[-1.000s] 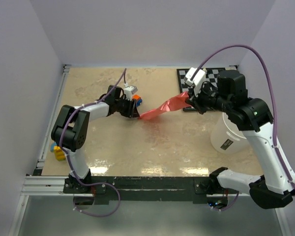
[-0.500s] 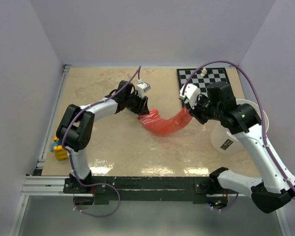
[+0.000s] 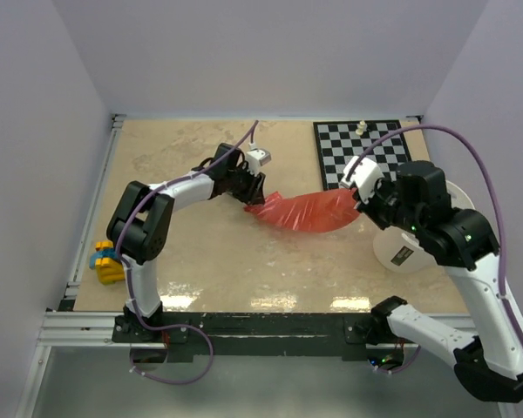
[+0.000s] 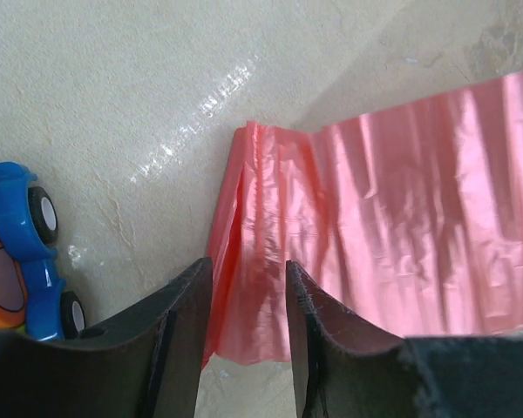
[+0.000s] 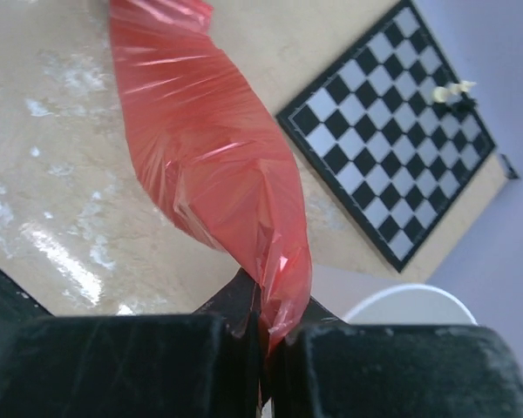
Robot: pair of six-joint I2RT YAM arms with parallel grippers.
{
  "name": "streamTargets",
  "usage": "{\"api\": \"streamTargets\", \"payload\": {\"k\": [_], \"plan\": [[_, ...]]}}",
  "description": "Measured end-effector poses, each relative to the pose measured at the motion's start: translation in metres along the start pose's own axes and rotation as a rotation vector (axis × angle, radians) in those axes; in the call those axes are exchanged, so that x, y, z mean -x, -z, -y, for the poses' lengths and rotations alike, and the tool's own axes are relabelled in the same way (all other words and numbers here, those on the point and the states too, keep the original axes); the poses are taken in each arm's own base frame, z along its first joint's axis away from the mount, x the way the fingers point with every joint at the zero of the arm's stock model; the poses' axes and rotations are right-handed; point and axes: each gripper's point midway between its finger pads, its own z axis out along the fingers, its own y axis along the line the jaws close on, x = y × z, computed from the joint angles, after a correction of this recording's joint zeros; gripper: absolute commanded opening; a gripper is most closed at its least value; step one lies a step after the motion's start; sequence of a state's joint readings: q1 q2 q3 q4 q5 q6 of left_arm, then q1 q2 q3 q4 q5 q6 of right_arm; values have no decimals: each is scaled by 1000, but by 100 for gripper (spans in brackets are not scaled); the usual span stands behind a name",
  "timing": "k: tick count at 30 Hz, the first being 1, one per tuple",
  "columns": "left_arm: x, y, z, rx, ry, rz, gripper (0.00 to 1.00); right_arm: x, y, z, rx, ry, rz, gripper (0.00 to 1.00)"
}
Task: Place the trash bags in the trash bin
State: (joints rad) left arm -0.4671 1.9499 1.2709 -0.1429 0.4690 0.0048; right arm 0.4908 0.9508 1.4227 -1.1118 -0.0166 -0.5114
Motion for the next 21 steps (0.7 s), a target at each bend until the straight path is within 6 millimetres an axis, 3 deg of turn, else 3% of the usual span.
{"api": "streamTargets", "payload": {"k": [8, 15, 21], "plan": [[11, -2, 0, -12, -16, 19, 43, 17, 42, 33, -174, 47, 73, 0], [-7, -20, -7, -3, 6, -38, 45, 13, 40, 35, -179, 58, 52, 0], [-13, -27, 2, 6, -10, -63, 47, 9, 29, 30, -149, 54, 26, 0]]}}
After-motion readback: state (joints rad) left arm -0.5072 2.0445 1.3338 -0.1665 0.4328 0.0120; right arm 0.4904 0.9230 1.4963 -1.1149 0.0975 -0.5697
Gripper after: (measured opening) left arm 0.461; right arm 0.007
